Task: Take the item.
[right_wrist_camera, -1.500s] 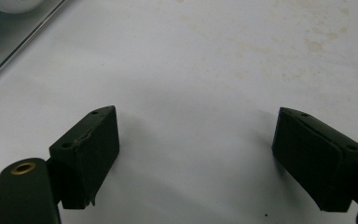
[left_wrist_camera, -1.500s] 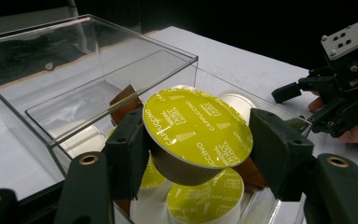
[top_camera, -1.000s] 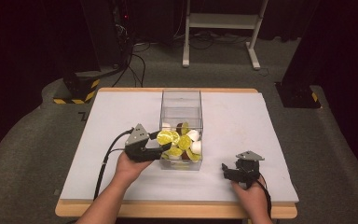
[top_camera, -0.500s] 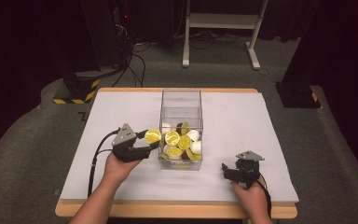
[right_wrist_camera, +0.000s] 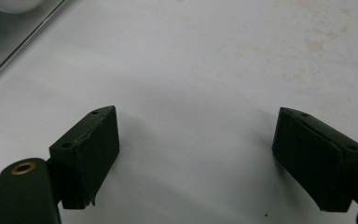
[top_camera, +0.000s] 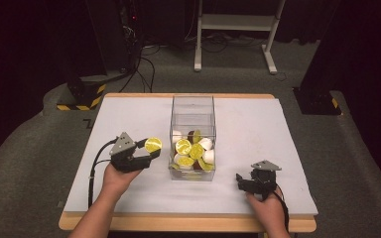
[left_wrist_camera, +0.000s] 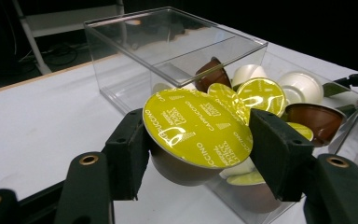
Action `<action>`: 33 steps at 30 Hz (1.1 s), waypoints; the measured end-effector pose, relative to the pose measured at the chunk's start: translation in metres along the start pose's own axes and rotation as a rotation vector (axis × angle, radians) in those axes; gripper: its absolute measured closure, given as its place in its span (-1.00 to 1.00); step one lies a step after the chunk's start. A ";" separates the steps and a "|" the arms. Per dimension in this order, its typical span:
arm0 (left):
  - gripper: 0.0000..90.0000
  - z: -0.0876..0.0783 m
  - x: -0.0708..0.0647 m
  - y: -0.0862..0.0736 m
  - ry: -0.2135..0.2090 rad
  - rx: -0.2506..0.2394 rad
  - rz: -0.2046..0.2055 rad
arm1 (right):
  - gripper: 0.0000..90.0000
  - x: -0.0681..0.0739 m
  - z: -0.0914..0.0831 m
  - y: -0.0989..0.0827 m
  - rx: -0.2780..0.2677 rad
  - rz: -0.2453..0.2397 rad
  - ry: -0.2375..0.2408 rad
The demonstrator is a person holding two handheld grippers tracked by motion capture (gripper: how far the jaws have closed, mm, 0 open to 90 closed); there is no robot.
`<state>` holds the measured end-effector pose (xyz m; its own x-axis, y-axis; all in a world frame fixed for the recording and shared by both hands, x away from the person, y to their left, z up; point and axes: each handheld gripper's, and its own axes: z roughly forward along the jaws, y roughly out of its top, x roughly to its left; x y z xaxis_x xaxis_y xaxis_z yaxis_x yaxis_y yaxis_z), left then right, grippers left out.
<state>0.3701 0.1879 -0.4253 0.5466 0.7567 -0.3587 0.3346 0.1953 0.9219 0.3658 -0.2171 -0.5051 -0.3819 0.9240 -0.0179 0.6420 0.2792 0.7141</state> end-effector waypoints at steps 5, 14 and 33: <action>-0.10 -0.002 0.007 -0.002 0.019 -0.001 -0.006 | -0.67 0.000 0.000 0.000 0.000 0.000 0.000; -0.11 -0.005 0.021 -0.002 0.055 0.004 -0.001 | -0.67 0.000 0.000 0.000 0.000 0.000 0.000; -0.10 0.008 0.051 -0.009 0.132 0.012 -0.019 | -0.67 0.000 0.000 0.000 0.000 0.000 0.000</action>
<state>0.4014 0.2194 -0.4526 0.4349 0.8284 -0.3531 0.3536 0.2036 0.9130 0.3658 -0.2172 -0.5051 -0.3819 0.9241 -0.0174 0.6423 0.2789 0.7139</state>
